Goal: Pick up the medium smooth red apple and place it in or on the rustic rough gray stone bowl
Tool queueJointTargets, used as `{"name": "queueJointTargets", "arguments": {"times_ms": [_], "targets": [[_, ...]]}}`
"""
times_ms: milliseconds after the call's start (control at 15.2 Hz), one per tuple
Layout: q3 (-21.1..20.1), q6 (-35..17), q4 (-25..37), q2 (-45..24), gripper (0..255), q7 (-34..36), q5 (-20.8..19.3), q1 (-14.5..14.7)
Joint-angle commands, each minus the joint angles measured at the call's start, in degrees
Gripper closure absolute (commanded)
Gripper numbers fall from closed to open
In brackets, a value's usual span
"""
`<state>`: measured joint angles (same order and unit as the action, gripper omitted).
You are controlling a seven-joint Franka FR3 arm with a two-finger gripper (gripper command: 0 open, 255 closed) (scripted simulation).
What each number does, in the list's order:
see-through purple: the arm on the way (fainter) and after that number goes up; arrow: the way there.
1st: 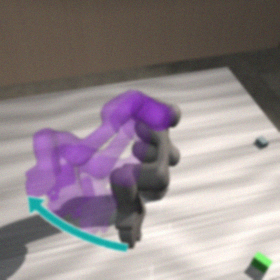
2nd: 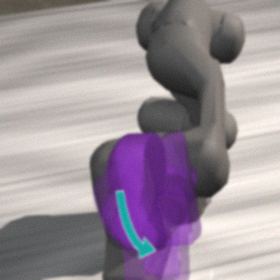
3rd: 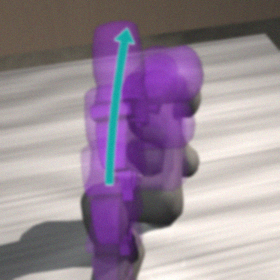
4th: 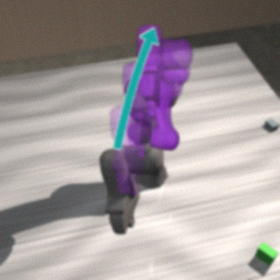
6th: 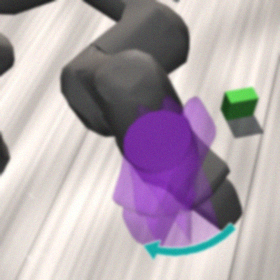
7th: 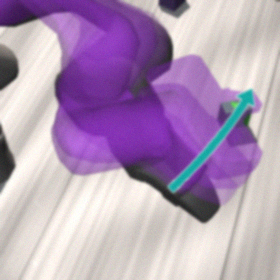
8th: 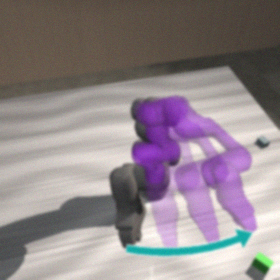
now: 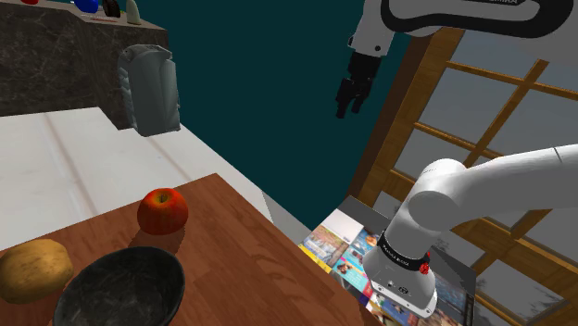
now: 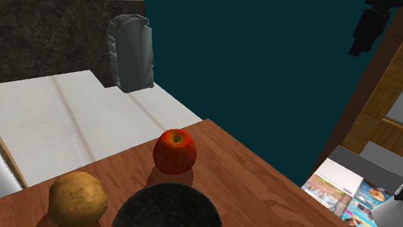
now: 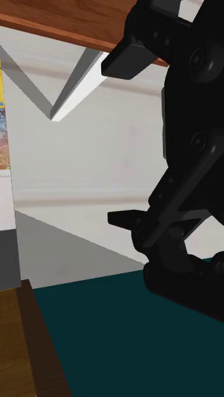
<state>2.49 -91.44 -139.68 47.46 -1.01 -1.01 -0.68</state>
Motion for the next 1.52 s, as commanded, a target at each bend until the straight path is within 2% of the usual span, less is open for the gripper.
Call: {"name": "queueJointTargets", "arguments": {"times_ms": [0,792,1452], "targets": [[0.00,0.00,0.00,0.00,0,0.00,0.00,0.00],[-7.81,-13.20,6.31,-18.58,0,-1.41,4.43,8.30],[-14.56,-20.34,16.12,-34.67,0,-2.07,4.41,13.52]]}}
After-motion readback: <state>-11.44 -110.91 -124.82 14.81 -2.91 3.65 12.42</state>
